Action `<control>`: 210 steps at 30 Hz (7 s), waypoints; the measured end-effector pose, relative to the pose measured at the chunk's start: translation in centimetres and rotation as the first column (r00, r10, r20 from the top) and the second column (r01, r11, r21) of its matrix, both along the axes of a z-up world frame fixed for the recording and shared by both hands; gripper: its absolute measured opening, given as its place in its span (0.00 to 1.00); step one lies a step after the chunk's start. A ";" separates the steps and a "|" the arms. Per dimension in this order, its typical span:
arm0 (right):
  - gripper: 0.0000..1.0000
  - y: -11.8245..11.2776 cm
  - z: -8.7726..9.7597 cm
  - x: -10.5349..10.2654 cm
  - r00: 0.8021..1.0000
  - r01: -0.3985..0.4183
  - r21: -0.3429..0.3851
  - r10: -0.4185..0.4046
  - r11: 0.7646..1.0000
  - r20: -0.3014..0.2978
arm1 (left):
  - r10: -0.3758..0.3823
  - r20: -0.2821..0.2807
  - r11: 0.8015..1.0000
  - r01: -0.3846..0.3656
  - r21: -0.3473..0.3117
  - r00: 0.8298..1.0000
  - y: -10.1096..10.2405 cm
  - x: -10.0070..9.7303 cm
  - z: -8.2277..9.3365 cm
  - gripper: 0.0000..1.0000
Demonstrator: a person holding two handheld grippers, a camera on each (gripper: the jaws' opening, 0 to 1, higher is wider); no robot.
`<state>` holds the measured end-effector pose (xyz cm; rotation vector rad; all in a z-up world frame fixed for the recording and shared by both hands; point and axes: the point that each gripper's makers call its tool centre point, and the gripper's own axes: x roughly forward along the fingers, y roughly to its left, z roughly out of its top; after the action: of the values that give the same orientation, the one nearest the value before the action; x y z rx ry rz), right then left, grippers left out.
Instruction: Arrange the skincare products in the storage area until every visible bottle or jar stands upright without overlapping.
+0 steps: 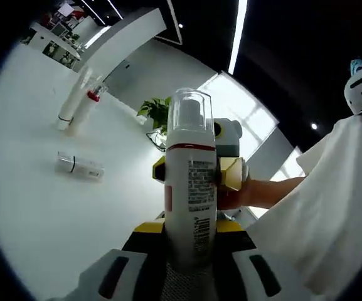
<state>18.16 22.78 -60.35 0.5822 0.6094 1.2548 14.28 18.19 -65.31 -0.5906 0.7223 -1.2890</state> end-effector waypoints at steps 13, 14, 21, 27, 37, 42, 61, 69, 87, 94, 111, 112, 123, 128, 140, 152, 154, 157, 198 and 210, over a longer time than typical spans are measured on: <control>0.20 0.7 -3.1 2.1 0.976 0.201 -0.155 -0.211 0.967 -0.051 | 0.155 0.088 0.940 -0.175 0.293 0.984 2.5 2.8 -4.2 0.25; 0.20 0.7 -3.3 2.1 0.975 0.205 -0.171 -0.216 0.964 -0.047 | 0.157 0.103 0.928 -0.182 0.325 0.982 2.6 2.9 -4.5 0.25; 0.21 0.5 -4.6 3.0 0.951 0.271 -0.233 -0.297 0.934 -0.082 | 0.108 0.229 0.848 -0.210 0.487 0.967 3.8 3.1 -6.1 0.25; 0.18 0.8 -4.1 2.6 0.962 0.249 -0.223 -0.268 0.943 -0.059 | 0.098 0.244 0.848 -0.210 0.488 0.965 3.7 3.0 -6.1 0.25; 0.17 0.0 -2.5 2.5 0.989 0.145 -0.175 -0.149 0.974 -0.012 | 0.090 0.146 0.960 -0.125 0.250 0.985 1.9 2.4 -3.6 0.28; 0.17 -0.4 -0.8 1.5 0.998 0.055 -0.088 -0.056 0.995 0.001 | 0.066 0.053 0.992 -0.071 0.104 0.996 1.1 1.5 -1.9 0.29; 0.17 -0.6 0.5 -0.9 0.995 -0.096 -0.003 0.096 0.995 -0.023 | -0.126 -0.069 0.990 0.121 -0.074 0.990 -0.8 -2.2 0.1 0.27; 0.18 -1.0 0.2 -1.1 0.997 -0.061 0.011 0.062 0.998 -0.052 | -0.132 -0.073 0.990 0.128 -0.053 0.989 -0.7 -2.3 -0.2 0.26; 0.22 -0.5 -2.1 1.0 0.971 0.155 -0.053 -0.162 0.986 -0.173 | -0.011 -0.048 0.996 0.015 0.087 0.999 0.3 -0.1 -2.3 0.25; 0.24 -0.5 -3.6 2.8 0.938 0.273 -0.151 -0.298 0.950 -0.176 | 0.091 -0.005 0.984 -0.089 0.153 0.996 1.4 1.7 -3.0 0.24; 0.20 0.5 -2.5 2.9 0.970 0.196 -0.175 -0.217 0.965 -0.111 | 0.103 0.098 0.976 -0.120 0.182 0.990 1.9 2.4 -2.9 0.25; 0.20 0.4 -2.0 2.6 0.982 0.149 -0.165 -0.166 0.975 -0.094 | 0.091 0.075 0.986 -0.101 0.133 0.993 1.6 2.1 -2.3 0.25; 0.20 -0.2 2.3 -1.5 0.968 -0.249 -0.024 0.249 0.968 -0.001 | -0.108 -0.041 0.981 0.100 -0.163 0.993 -0.6 -1.8 2.3 0.27; 0.20 0.6 2.5 -2.6 0.938 -0.347 -0.018 0.347 0.938 -0.019 | -0.175 -0.024 0.970 0.168 -0.177 0.984 -0.9 -3.1 2.7 0.24; 0.21 1.3 -0.6 2.8 0.992 0.053 -0.143 -0.068 0.988 -0.103 | 0.114 0.003 0.993 -0.114 0.038 0.994 1.5 2.2 -1.0 0.23; 0.21 1.8 -2.7 3.8 0.967 0.220 -0.290 -0.248 0.931 -0.063 | 0.239 0.151 0.916 -0.274 0.292 0.959 3.8 4.4 -3.5 0.23; 0.21 1.9 -2.8 3.6 0.968 0.204 -0.278 -0.236 0.939 -0.088 | 0.232 0.150 0.917 -0.267 0.297 0.961 4.0 4.3 -3.7 0.23; 0.20 1.6 -2.6 3.5 0.969 0.199 -0.273 -0.230 0.941 -0.087 | 0.216 0.171 0.916 -0.260 0.306 0.961 3.8 4.1 -3.6 0.23; 0.19 1.5 -0.1 1.7 0.990 0.115 -0.250 -0.092 0.961 0.105 | 0.133 0.190 0.973 -0.165 0.162 0.973 1.9 2.9 -1.5 0.24; 0.20 1.3 1.4 2.7 0.979 0.148 -0.221 -0.111 0.964 0.170 | 0.163 0.252 0.931 -0.233 0.280 0.954 3.3 3.8 -2.2 0.35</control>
<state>20.90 24.05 -58.99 0.3196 0.5678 1.0758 18.07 21.49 -67.46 -0.2503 0.6395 -1.0085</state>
